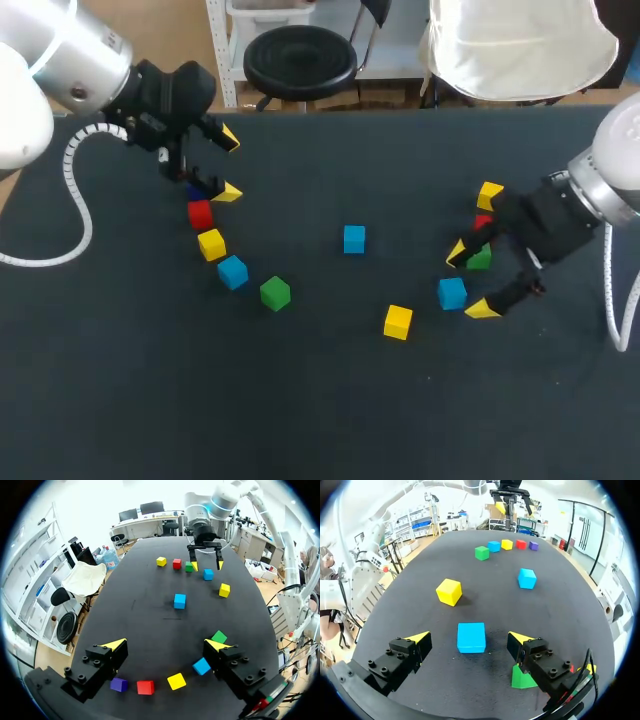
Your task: Place the blue cubes, place green cubes on the blue cubes, place the yellow cubes on the green cubes, then place the red cubes on the yellow cubes, and place purple cube on the red cubes.
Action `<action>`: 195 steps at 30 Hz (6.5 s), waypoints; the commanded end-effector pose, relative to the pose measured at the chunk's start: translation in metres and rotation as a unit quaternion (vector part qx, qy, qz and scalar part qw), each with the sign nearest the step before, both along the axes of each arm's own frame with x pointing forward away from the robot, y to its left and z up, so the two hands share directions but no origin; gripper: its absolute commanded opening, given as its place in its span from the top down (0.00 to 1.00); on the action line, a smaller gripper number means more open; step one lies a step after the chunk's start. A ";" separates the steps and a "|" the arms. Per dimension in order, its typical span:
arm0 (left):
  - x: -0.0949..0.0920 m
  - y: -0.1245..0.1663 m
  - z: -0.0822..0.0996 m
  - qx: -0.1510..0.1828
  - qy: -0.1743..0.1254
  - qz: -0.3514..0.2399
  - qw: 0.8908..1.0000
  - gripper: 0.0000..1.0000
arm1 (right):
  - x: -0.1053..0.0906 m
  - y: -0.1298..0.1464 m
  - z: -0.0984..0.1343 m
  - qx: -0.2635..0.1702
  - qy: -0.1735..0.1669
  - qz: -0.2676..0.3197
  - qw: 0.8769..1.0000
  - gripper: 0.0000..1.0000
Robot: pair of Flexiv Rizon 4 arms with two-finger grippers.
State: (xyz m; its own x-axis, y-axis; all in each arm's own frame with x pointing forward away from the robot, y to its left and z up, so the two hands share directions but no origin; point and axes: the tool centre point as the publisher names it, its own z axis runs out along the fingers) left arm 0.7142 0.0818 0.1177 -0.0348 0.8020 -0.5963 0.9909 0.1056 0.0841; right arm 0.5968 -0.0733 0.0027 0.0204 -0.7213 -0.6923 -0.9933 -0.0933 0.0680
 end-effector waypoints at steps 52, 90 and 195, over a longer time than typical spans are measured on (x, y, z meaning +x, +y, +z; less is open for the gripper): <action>0.000 0.000 0.000 0.001 0.001 0.000 1.000 0.00 | 0.047 0.049 0.034 -0.004 0.024 -0.041 0.999 1.00; 0.000 0.000 0.000 0.001 0.001 0.000 1.000 0.00 | 0.067 0.085 0.012 -0.024 0.051 -0.017 0.998 1.00; 0.000 0.000 0.000 0.001 0.001 0.000 1.000 0.00 | 0.104 0.093 -0.011 -0.021 0.030 -0.046 0.998 1.00</action>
